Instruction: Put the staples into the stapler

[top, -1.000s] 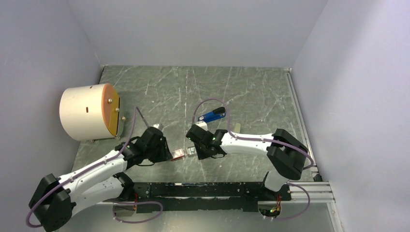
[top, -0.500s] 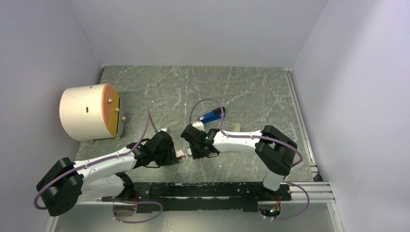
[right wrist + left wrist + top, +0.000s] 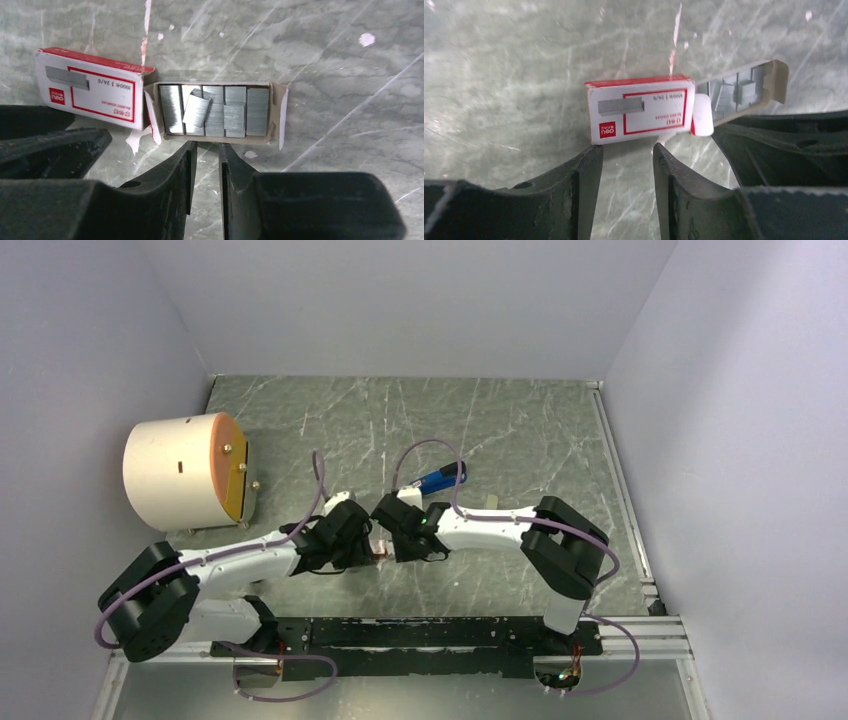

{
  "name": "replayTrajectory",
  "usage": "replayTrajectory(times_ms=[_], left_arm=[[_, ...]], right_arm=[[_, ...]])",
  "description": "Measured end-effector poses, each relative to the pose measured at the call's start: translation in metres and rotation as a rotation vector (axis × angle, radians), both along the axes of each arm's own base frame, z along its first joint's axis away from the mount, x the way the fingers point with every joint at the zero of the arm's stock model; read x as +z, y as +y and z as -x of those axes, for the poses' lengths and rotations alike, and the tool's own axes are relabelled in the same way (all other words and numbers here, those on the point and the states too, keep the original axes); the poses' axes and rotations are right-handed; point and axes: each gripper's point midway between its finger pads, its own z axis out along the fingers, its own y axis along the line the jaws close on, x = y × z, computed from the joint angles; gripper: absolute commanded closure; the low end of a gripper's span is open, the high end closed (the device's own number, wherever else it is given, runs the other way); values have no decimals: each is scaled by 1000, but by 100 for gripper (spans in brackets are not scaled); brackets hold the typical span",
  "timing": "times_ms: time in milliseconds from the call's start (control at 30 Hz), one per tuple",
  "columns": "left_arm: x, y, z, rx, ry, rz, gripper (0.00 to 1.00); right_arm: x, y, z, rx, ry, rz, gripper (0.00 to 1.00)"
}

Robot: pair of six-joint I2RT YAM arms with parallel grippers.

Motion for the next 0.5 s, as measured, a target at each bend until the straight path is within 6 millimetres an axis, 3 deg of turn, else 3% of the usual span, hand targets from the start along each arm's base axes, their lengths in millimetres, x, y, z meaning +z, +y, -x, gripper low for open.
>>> replayTrajectory(times_ms=[500], left_arm=[[0, 32, -66, 209, -80, -36, 49]], right_arm=[[1, 7, -36, -83, -26, -47, 73]])
